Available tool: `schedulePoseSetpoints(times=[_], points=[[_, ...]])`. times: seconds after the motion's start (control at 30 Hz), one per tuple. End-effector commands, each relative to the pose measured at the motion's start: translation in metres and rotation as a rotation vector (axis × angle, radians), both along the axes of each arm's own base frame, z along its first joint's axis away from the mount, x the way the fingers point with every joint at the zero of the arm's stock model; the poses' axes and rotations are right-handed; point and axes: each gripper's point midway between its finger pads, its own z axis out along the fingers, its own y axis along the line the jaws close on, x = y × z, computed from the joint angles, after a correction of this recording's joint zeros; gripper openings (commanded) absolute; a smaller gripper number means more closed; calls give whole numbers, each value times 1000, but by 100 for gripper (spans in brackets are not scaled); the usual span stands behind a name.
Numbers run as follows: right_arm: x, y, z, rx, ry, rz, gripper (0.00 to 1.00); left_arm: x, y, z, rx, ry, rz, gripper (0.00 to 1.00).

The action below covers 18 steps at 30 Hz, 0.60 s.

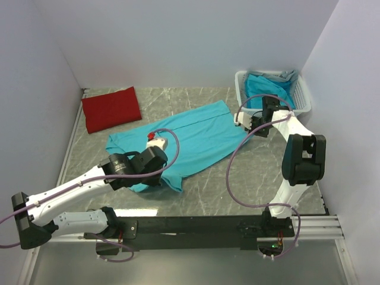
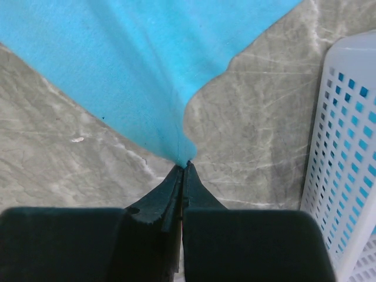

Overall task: Fold and stack the t-shirts
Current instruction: Fold the tshirt

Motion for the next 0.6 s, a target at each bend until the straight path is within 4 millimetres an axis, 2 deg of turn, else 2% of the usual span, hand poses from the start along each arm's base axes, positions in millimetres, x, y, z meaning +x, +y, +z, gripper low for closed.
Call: schedulePoseSetpoints(times=[0.0, 0.07, 0.1, 0.17, 0.37, 0.57], points=[[8, 10, 25, 28, -46, -28, 0, 22, 6, 33, -26, -116, 33, 0], [10, 10, 24, 34, -47, -54, 0, 30, 11, 40, -30, -140, 63, 0], [12, 20, 25, 32, -49, -39, 0, 34, 14, 43, -37, -154, 74, 0], [12, 23, 23, 35, -43, -48, 0, 40, 19, 46, -40, -165, 99, 0], [10, 25, 22, 8, -18, -31, 0, 46, 27, 46, -51, -175, 123, 0], [8, 25, 14, -38, 25, -33, 0, 67, 38, 69, -80, -257, 188, 0]])
